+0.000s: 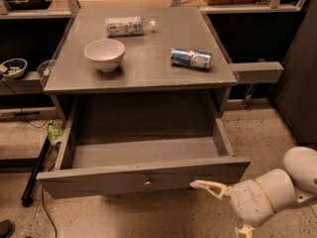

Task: Open top drawer

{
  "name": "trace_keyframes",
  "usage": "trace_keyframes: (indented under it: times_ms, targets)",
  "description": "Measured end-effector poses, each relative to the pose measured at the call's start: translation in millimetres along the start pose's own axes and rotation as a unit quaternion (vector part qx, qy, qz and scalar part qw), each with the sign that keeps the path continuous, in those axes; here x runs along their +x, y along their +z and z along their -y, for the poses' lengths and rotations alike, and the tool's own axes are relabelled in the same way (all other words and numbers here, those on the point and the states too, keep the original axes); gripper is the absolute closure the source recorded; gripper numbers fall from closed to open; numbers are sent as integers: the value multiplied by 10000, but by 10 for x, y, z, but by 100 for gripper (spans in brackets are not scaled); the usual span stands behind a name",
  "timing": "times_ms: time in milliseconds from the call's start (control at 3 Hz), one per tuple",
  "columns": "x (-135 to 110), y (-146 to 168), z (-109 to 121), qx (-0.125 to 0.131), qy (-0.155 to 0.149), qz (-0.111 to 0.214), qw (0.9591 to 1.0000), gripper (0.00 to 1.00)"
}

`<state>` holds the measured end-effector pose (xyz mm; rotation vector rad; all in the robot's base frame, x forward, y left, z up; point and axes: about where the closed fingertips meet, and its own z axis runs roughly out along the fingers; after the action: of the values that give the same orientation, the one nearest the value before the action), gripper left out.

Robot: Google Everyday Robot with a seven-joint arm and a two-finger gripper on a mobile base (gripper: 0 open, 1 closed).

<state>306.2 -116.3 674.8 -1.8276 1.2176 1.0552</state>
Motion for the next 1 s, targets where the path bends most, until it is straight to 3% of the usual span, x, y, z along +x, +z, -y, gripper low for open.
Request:
trace_keyframes:
  times_ms: [333,667,1000]
  targets:
    - [3,-18,-80,14,-52,32,10000,0]
    - [1,-42,-32,206,1,-175,9996,0]
    - [-102,-140,85,534,-73,-683,9962,0]
